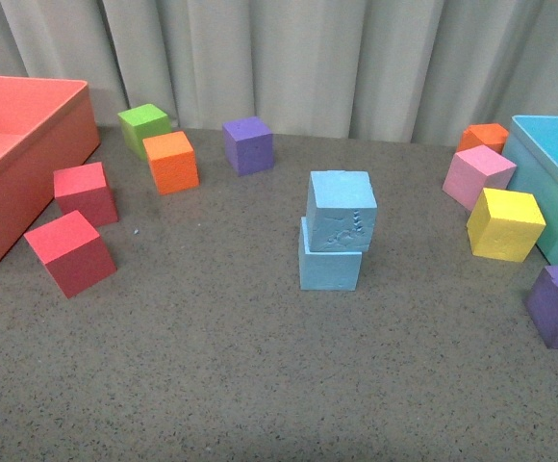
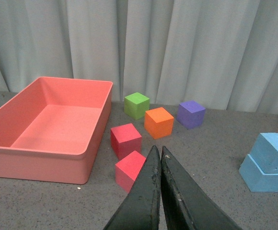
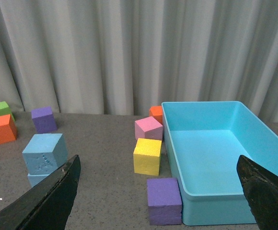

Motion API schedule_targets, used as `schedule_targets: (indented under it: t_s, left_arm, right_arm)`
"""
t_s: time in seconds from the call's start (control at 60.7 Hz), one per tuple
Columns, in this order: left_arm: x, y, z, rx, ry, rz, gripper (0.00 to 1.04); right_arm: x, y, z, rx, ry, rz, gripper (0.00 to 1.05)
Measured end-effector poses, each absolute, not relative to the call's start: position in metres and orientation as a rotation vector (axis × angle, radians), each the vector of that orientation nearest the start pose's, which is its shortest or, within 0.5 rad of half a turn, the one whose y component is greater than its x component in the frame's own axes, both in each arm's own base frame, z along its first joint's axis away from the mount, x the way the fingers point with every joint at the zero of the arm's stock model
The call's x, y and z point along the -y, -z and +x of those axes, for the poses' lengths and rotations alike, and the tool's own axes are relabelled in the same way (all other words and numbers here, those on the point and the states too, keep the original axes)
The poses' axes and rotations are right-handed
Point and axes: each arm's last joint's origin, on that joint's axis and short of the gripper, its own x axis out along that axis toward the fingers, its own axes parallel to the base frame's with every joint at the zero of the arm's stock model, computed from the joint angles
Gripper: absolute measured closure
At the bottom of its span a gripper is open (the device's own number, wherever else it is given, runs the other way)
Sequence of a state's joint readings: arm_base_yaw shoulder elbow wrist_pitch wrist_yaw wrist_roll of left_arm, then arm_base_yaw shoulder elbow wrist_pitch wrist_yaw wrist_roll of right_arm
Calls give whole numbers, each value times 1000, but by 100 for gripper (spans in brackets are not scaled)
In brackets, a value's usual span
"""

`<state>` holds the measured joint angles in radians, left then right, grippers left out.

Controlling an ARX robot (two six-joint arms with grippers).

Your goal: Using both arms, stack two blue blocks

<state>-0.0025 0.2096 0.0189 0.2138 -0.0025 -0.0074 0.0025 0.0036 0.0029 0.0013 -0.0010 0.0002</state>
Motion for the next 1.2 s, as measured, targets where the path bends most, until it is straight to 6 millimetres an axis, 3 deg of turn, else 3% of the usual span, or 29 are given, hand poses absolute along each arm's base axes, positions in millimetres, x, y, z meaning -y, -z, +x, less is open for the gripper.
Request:
schedule_targets:
  t_s: [0.395, 0.774, 0.906, 1.203]
  left_arm:
    - [0, -170, 97, 16, 1, -7, 101]
    - [0, -170, 97, 17, 1, -7, 34]
    - [0, -170, 97, 17, 1, -7, 6]
    - [0, -170, 97, 17, 1, -5, 7]
  right_arm:
    - [0, -164, 98, 1, -4, 0, 10]
    - [0, -164, 98, 1, -4, 0, 10]
    - [0, -164, 98, 1, -4, 0, 10]
    - [0, -164, 98, 1, -4, 0, 10]
